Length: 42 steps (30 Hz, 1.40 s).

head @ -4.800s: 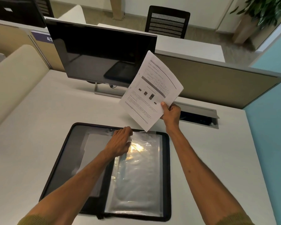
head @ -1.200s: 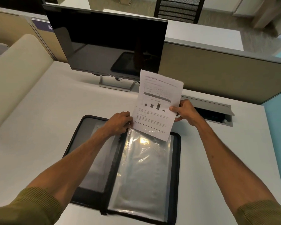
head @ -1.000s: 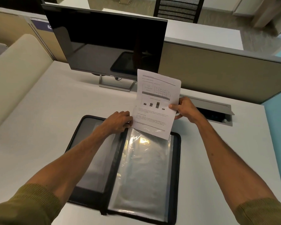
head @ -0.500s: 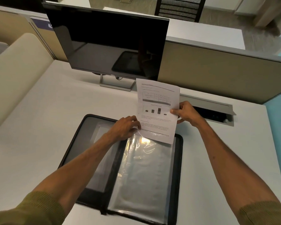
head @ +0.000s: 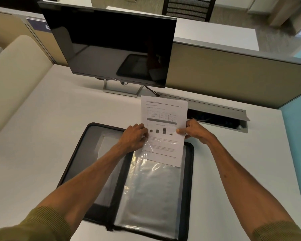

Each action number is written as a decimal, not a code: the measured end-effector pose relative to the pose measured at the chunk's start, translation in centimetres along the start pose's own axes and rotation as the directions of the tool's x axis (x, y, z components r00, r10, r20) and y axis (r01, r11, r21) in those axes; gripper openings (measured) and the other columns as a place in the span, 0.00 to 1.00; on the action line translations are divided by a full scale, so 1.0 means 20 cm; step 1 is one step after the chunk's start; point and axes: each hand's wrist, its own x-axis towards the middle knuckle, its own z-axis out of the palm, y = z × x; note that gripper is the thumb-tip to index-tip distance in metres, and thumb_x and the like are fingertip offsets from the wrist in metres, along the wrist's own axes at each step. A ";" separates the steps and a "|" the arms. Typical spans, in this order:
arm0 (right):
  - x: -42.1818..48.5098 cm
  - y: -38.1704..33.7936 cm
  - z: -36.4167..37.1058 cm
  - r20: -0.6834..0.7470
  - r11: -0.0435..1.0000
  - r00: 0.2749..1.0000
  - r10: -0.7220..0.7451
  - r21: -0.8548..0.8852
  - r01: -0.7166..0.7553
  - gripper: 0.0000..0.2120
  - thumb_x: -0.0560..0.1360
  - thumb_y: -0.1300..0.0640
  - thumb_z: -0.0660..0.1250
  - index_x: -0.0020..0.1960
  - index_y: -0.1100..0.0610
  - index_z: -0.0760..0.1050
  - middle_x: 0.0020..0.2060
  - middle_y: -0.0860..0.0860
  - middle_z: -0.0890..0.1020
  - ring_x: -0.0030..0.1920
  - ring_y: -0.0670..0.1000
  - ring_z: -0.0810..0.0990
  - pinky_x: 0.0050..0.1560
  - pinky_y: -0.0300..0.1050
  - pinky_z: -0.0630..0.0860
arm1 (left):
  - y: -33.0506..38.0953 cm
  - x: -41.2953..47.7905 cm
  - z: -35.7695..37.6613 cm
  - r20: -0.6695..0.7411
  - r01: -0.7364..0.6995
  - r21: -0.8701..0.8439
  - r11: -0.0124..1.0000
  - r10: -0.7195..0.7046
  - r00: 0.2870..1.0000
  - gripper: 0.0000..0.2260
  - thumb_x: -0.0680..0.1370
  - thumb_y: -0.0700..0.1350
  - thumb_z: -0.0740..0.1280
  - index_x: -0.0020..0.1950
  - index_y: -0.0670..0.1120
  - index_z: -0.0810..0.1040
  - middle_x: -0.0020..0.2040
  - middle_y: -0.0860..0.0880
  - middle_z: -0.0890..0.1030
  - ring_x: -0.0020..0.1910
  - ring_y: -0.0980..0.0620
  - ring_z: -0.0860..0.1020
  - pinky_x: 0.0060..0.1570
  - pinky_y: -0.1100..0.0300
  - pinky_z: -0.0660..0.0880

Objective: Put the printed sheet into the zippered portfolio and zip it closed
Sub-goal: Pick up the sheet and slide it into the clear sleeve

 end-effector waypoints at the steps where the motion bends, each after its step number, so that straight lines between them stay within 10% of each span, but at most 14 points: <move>1: 0.00 0.01 0.00 0.024 1.000 1.000 0.010 -0.006 -0.010 0.15 0.78 0.62 0.75 0.62 0.53 0.77 0.58 0.52 0.85 0.49 0.47 0.86 0.43 0.42 0.86 | 0.00 0.00 0.01 -0.013 0.007 0.004 1.000 -0.007 1.000 0.11 0.84 0.50 0.66 0.63 0.48 0.81 0.63 0.51 0.81 0.58 0.50 0.80 0.59 0.55 0.78; 6: -0.01 0.04 0.02 0.041 0.997 0.997 0.063 -0.056 -0.061 0.27 0.77 0.65 0.76 0.73 0.59 0.72 0.66 0.57 0.82 0.65 0.61 0.83 0.65 0.63 0.82 | 0.05 0.00 0.04 -0.017 0.019 0.008 1.000 -0.019 1.000 0.12 0.83 0.53 0.67 0.62 0.49 0.80 0.63 0.51 0.80 0.61 0.50 0.77 0.64 0.53 0.75; 12: 0.01 0.01 0.05 0.022 0.996 0.999 0.037 -0.076 -0.035 0.22 0.79 0.67 0.73 0.71 0.61 0.76 0.67 0.58 0.83 0.64 0.58 0.84 0.59 0.52 0.84 | 0.06 0.00 0.07 0.030 0.027 0.014 1.000 -0.028 0.999 0.14 0.83 0.56 0.68 0.64 0.50 0.78 0.66 0.52 0.77 0.66 0.49 0.75 0.68 0.52 0.74; 21: 0.07 -0.07 0.11 -0.352 0.985 0.928 0.121 0.156 -0.070 0.16 0.86 0.58 0.65 0.72 0.61 0.77 0.66 0.59 0.83 0.64 0.60 0.84 0.66 0.63 0.82 | 0.07 0.00 0.07 0.026 0.031 0.041 0.999 -0.032 0.999 0.14 0.83 0.56 0.68 0.65 0.50 0.77 0.67 0.51 0.77 0.66 0.49 0.75 0.70 0.51 0.73; 31: -0.03 0.02 0.05 -0.113 0.980 0.979 0.168 0.129 -0.153 0.14 0.84 0.63 0.68 0.68 0.64 0.79 0.63 0.58 0.86 0.51 0.52 0.86 0.36 0.38 0.83 | 0.06 0.02 0.10 0.004 0.060 0.013 0.998 -0.060 0.998 0.09 0.84 0.51 0.67 0.62 0.50 0.78 0.64 0.52 0.78 0.63 0.50 0.75 0.67 0.52 0.74; 42: 0.05 -0.10 0.08 -0.349 0.999 0.937 -0.016 0.034 0.030 0.14 0.84 0.64 0.66 0.68 0.58 0.77 0.63 0.58 0.82 0.64 0.58 0.83 0.62 0.60 0.85 | 0.05 0.02 0.08 0.007 0.051 -0.014 0.999 -0.050 0.999 0.09 0.84 0.50 0.66 0.61 0.49 0.79 0.64 0.51 0.79 0.62 0.50 0.75 0.65 0.53 0.75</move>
